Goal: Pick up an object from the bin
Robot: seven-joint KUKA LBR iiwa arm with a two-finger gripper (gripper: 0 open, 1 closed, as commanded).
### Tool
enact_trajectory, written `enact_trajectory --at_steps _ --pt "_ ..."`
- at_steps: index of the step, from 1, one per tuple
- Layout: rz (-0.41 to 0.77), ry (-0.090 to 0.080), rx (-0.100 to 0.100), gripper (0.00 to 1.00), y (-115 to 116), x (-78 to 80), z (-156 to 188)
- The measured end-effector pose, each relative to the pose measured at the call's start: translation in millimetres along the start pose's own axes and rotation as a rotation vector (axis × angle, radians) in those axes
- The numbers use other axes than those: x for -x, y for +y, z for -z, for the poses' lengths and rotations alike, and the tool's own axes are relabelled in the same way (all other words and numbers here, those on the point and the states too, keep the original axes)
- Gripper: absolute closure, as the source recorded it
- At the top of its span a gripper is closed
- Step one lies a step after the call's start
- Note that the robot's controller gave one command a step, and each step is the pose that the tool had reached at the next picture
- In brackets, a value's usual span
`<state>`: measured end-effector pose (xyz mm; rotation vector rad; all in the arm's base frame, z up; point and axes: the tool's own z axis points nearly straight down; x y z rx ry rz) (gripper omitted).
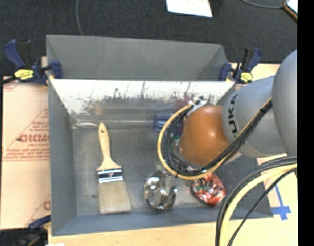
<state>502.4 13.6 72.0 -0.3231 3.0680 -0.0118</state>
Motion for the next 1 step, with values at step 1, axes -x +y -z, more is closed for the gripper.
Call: enact_trajectory --at_steps 1 --pt "0.000 0.000 0.000 1.00 0.0 0.0 0.0"
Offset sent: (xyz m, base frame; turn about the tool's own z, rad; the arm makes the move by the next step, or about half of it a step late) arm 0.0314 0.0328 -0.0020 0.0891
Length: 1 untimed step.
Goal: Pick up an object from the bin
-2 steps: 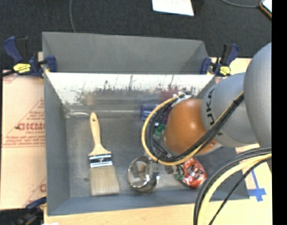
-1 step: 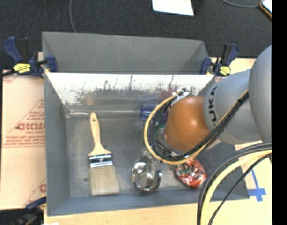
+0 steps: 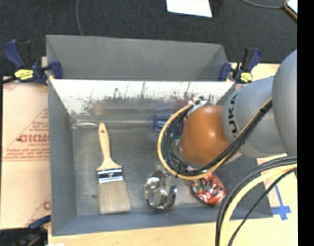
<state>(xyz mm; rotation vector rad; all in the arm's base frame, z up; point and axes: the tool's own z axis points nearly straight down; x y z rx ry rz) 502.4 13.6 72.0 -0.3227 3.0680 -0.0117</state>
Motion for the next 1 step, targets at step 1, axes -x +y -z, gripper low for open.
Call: enact_trajectory --at_steps 1 --pt "-0.087 -0.005 0.001 1.00 25.7 39.4 -2.6"
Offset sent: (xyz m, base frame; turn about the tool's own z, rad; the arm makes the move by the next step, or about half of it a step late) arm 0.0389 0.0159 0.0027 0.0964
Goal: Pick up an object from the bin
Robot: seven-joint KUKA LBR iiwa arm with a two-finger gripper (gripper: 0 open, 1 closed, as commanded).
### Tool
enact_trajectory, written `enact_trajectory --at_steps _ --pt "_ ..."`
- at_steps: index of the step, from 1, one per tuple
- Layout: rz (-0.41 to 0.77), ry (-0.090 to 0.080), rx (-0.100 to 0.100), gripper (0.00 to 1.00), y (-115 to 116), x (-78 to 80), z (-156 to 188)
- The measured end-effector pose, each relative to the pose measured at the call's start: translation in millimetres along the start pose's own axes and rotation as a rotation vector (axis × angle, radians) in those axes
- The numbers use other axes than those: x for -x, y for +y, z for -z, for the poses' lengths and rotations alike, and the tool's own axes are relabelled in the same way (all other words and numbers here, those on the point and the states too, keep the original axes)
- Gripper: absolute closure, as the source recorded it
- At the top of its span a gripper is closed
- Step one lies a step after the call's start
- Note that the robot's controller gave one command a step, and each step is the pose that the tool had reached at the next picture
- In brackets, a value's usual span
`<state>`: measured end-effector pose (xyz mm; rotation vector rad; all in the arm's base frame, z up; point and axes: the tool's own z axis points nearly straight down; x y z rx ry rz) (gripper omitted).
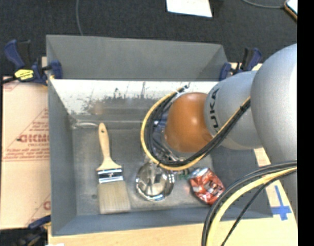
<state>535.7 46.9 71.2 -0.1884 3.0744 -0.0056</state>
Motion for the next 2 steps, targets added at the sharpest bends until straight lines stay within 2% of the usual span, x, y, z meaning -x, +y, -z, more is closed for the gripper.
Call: enact_trajectory --at_steps 1,2 --pt "-0.011 0.005 -0.003 1.00 -19 4.6 4" --pt "-0.018 0.007 -0.001 1.00 -9 3.3 118"
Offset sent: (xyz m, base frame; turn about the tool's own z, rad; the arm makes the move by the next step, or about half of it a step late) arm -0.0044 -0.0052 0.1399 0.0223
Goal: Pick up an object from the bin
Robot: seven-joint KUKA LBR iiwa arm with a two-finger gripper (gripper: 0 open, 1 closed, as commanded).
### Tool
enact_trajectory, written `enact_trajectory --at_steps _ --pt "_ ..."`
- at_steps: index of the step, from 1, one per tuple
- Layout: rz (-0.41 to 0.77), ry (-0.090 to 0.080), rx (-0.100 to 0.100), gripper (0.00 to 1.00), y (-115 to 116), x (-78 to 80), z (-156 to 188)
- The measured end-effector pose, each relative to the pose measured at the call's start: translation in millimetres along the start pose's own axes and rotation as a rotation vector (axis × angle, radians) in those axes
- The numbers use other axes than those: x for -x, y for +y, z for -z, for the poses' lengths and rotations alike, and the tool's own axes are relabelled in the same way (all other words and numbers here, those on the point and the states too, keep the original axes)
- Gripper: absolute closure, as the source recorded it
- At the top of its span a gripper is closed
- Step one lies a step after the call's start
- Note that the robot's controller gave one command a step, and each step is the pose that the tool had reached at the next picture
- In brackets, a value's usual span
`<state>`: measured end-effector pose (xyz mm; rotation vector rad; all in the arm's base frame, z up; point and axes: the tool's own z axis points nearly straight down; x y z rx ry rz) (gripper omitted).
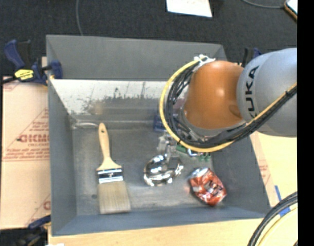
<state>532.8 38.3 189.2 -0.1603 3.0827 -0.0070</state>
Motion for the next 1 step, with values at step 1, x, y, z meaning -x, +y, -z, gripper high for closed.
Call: enact_trajectory --at_steps 1 --pt "0.061 -0.003 -0.003 1.00 -10.4 9.9 99.6"
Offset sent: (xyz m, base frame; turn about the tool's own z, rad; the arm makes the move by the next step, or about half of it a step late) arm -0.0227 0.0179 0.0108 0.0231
